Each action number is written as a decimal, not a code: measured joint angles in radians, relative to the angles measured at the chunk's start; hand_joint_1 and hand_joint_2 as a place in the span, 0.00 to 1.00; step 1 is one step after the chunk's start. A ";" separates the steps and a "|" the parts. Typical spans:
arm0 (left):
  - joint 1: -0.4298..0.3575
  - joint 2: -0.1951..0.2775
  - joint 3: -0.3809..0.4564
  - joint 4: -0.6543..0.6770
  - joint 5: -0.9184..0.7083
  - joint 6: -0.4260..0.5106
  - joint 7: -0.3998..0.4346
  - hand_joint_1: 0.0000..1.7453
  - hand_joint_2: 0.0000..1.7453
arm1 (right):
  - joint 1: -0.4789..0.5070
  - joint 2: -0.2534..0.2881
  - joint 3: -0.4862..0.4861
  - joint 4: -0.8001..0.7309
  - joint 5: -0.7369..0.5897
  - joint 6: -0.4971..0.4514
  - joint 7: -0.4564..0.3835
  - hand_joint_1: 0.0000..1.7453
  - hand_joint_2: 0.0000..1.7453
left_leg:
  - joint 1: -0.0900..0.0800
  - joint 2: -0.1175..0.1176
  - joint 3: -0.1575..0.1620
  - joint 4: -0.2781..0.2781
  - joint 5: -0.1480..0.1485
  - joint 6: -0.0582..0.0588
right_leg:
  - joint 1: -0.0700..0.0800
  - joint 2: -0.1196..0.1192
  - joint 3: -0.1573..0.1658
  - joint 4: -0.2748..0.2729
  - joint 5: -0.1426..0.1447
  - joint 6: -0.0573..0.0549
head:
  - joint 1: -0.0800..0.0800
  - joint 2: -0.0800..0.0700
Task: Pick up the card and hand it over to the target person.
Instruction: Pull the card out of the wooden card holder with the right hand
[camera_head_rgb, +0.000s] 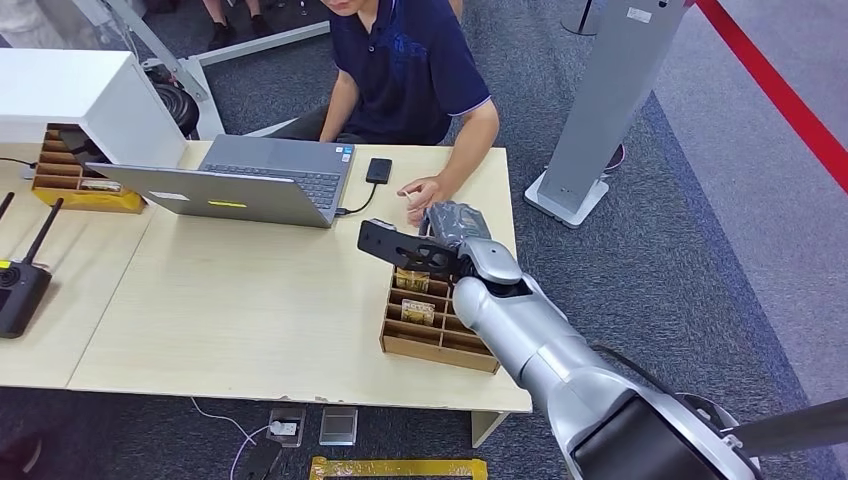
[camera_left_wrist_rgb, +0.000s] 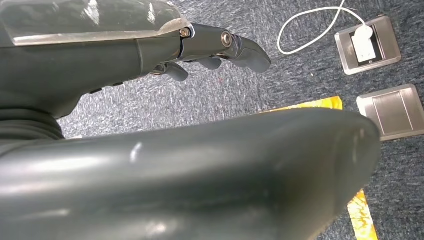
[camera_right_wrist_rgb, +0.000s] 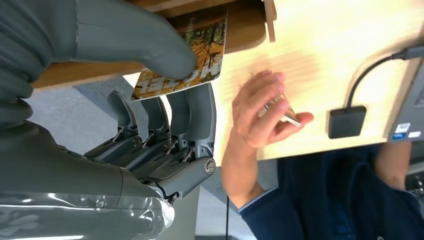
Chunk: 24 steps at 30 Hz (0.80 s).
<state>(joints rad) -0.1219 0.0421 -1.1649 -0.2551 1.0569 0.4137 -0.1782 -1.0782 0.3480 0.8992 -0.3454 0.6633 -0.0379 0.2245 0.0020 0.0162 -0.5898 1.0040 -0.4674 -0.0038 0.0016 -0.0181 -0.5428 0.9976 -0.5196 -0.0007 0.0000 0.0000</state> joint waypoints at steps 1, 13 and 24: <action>0.000 0.000 0.001 0.000 0.000 0.000 -0.001 0.00 0.00 | -0.002 0.001 0.001 -0.006 -0.001 -0.005 -0.003 0.78 1.00 | 0.000 0.000 0.000 0.000 0.000 0.000 | 0.000 0.000 0.000 0.000 0.000 0.000 | 0.000 0.000; 0.000 -0.003 0.005 0.001 0.002 0.003 0.001 0.00 0.00 | -0.041 -0.001 -0.008 -0.069 0.003 -0.042 -0.018 0.81 1.00 | 0.000 0.000 -0.001 0.000 0.000 0.000 | 0.000 0.000 -0.001 0.000 0.000 0.000 | 0.000 0.000; 0.000 -0.006 0.000 0.002 -0.008 -0.001 -0.016 0.00 0.00 | -0.076 -0.059 -0.092 -0.194 0.015 -0.205 -0.040 0.82 1.00 | 0.000 -0.002 -0.001 0.001 0.001 0.000 | 0.000 -0.002 0.000 0.000 0.000 0.000 | 0.000 0.000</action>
<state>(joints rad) -0.1221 0.0365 -1.1650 -0.2529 1.0487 0.4128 -0.1946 -1.1539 0.2889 0.8068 -0.5391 0.6781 -0.2432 0.1847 0.0023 0.0140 -0.5907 1.0045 -0.4669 -0.0039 0.0019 -0.0205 -0.5425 0.9976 -0.5199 -0.0005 0.0000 0.0000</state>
